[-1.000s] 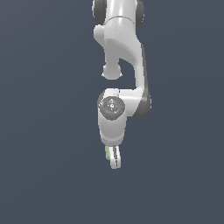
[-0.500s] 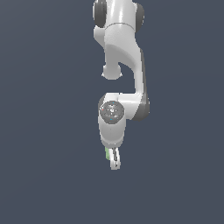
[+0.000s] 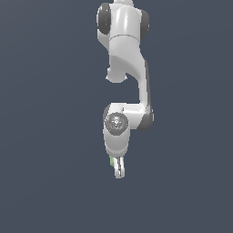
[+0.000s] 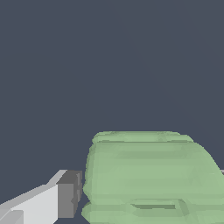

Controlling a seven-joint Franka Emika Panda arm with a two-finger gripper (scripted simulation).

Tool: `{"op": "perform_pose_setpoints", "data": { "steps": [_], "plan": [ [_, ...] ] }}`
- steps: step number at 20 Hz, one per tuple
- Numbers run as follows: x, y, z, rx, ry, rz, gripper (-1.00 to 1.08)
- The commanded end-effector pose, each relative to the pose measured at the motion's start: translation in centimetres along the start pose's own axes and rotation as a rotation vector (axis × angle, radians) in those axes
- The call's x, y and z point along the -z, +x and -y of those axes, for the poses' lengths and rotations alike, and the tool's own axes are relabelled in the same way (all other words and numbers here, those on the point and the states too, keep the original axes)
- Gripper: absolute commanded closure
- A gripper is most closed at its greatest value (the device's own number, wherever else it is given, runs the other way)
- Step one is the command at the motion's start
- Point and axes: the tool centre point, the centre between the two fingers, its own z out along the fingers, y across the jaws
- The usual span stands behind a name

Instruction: Pick up the object and move it to a goal position.

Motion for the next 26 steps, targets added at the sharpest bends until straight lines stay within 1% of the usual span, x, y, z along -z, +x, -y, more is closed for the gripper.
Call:
{"op": "perform_pose_setpoints", "data": {
  "steps": [1, 16, 21, 26],
  "plan": [
    [0.1, 0.0, 0.1, 0.000, 0.002, 0.000, 1.08],
    [0.1, -0.3, -0.2, 0.000, 0.002, 0.000, 1.08],
    [0.2, -1.2, -0.9, 0.000, 0.002, 0.000, 1.08],
    [0.2, -3.0, -2.2, 0.001, 0.001, 0.000, 1.08]
  ]
}}
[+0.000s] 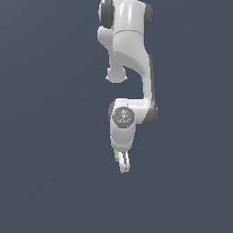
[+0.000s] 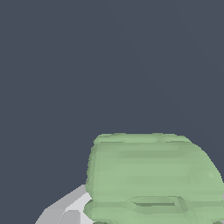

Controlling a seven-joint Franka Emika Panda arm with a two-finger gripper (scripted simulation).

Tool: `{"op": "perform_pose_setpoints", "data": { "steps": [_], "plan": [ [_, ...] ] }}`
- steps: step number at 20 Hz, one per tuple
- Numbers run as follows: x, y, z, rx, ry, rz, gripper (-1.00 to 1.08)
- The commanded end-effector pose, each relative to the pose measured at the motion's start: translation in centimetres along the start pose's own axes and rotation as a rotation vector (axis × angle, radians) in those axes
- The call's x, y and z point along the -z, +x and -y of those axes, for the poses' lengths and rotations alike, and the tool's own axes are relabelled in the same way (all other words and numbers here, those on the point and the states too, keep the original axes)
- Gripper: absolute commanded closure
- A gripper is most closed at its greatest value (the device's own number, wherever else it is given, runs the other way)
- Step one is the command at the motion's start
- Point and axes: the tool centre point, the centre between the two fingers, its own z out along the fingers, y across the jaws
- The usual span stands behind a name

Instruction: Pick up the object and move it to a goal position.

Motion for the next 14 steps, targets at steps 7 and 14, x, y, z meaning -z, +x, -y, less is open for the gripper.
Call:
{"op": "perform_pose_setpoints", "data": {
  "steps": [7, 14],
  "plan": [
    [0.2, -4.6, -3.5, 0.001, 0.000, 0.000, 1.08],
    [0.5, -9.9, -7.6, 0.002, 0.000, 0.000, 1.08]
  ]
}}
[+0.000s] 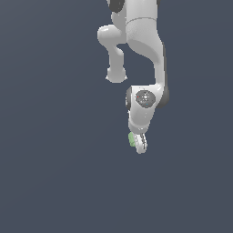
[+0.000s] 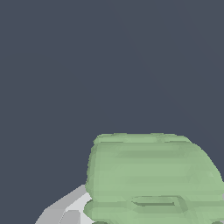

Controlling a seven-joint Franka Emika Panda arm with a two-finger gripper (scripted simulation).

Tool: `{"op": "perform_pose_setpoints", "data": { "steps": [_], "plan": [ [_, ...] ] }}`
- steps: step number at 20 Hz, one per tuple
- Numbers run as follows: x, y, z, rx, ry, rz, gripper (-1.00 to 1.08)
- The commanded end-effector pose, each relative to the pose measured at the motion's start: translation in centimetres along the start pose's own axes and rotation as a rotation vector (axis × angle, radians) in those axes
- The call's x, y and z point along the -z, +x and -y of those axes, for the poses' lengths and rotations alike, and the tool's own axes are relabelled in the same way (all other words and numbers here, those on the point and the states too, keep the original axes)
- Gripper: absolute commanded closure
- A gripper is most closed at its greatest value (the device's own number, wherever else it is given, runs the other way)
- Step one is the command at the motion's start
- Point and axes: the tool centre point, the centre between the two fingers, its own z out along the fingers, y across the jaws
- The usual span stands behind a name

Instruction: Pick up the object and move it to a goal position.

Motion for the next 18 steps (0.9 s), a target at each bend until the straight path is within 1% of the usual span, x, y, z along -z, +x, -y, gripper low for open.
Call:
{"op": "perform_pose_setpoints", "data": {
  "steps": [1, 11, 14, 18],
  "plan": [
    [0.1, -2.1, -1.6, 0.001, 0.000, 0.000, 1.08],
    [0.6, -10.6, -7.9, 0.001, 0.000, 0.000, 1.08],
    [0.7, -12.7, -9.3, 0.001, 0.000, 0.000, 1.08],
    [0.8, -14.8, -10.7, 0.000, 0.001, 0.000, 1.08]
  ]
}}
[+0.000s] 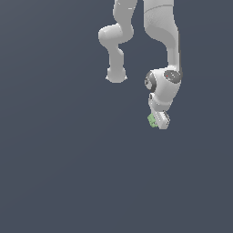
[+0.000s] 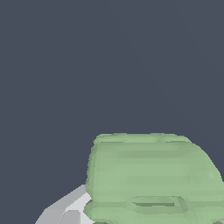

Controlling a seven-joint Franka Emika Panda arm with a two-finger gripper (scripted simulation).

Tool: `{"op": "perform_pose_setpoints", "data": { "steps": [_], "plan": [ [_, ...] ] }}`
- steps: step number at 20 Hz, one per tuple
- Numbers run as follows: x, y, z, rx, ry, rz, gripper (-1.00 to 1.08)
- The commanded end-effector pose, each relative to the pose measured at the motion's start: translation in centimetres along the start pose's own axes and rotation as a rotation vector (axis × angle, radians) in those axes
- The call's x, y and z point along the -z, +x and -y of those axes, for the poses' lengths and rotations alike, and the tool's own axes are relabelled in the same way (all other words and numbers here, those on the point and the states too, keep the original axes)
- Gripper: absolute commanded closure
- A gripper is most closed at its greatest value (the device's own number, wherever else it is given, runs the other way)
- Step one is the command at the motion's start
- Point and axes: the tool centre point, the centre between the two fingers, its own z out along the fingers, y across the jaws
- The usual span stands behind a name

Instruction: Pick up the object and move it to a goal position.

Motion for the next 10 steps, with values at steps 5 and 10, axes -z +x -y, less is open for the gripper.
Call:
{"op": "perform_pose_setpoints", "data": {
  "steps": [5, 10],
  "plan": [
    [0.1, -2.1, -1.4, -0.002, 0.000, 0.000, 1.08],
    [0.1, -2.1, -1.2, -0.002, 0.000, 0.000, 1.08]
  ]
}}
